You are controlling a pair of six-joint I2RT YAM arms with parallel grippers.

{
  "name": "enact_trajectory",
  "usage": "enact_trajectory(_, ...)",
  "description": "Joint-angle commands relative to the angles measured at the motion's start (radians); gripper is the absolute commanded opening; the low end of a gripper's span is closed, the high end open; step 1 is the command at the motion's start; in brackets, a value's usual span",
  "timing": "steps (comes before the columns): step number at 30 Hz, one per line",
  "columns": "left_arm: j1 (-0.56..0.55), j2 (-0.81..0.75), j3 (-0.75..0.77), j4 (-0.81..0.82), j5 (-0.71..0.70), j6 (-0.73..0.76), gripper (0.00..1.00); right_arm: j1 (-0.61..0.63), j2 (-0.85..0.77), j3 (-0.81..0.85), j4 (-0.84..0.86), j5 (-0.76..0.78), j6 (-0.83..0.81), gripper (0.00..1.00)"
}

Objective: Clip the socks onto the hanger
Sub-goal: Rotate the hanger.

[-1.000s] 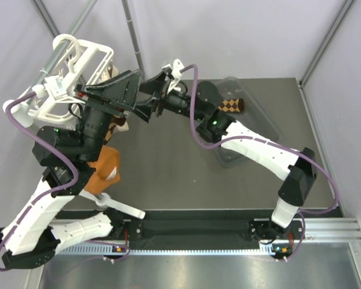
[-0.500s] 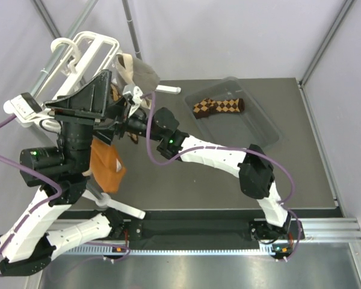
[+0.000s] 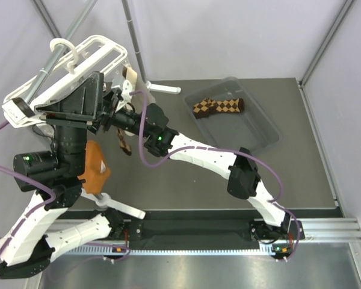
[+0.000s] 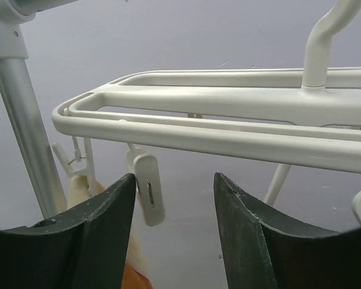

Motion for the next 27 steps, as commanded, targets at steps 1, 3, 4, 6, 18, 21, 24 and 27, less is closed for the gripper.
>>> enact_trajectory(1, -0.002, -0.013, 0.003, 0.001, -0.012, 0.011, 0.63, 0.017, 0.014, 0.028, 0.01, 0.018, -0.027, 0.55)
enact_trajectory(3, -0.002, -0.01, 0.004, -0.004, -0.017, 0.016, 0.63, 0.019, 0.017, 0.027, 0.01, 0.008, -0.027, 0.61)
enact_trajectory(4, -0.002, -0.009, 0.007, -0.007, -0.018, 0.017, 0.63, 0.017, 0.017, 0.028, 0.007, 0.008, -0.029, 0.61)
enact_trajectory(6, -0.002, -0.006, 0.009, -0.016, -0.02, 0.019, 0.63, 0.02, 0.019, 0.03, 0.012, 0.008, -0.029, 0.62)
enact_trajectory(18, -0.002, -0.001, 0.02, -0.041, -0.026, 0.03, 0.63, 0.034, 0.046, 0.071, -0.004, 0.021, -0.035, 0.64)
enact_trajectory(21, -0.002, -0.006, 0.02, -0.061, -0.028, 0.03, 0.62, 0.031, 0.008, 0.005, -0.017, 0.108, -0.064, 0.63)
enact_trajectory(24, -0.002, -0.013, 0.017, -0.081, -0.031, 0.033, 0.61, 0.011, -0.027, -0.053, -0.025, 0.157, -0.081, 0.59)
enact_trajectory(27, -0.002, -0.018, 0.041, -0.145, 0.007, 0.071, 0.61, -0.026, -0.046, -0.085, -0.03, 0.176, -0.044, 0.57)
